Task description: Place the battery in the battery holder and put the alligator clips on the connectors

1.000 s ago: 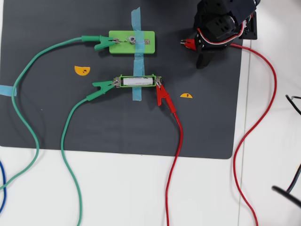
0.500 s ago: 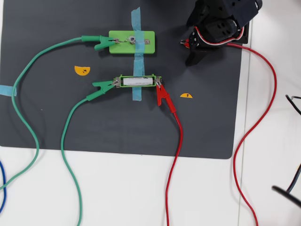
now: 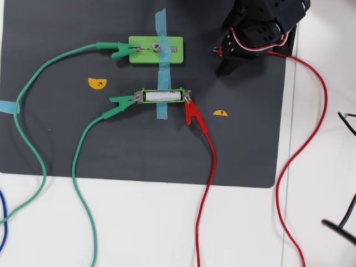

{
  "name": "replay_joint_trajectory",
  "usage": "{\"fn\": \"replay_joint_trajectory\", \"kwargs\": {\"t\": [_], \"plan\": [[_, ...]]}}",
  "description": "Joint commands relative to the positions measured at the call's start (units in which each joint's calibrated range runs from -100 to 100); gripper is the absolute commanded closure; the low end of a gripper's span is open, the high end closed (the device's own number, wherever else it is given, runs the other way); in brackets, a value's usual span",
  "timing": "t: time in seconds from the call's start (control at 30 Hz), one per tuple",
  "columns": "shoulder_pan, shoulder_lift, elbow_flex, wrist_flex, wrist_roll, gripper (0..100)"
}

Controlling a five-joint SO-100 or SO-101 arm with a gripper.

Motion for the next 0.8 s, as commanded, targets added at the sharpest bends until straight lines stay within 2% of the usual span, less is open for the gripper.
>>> {"fn": "replay_joint_trajectory", "kwargs": {"t": [0.0,0.4,0.6,0.77], "plan": [[0.07,-0.75,-1.51,-0.57,-0.44,70],[-0.13,-0.75,-4.66,-0.14,-1.59,70],[-4.58,-0.75,-4.66,-0.65,-2.73,70],[-4.48,-0.66,-4.75,-1.08,-2.84,70]]}}
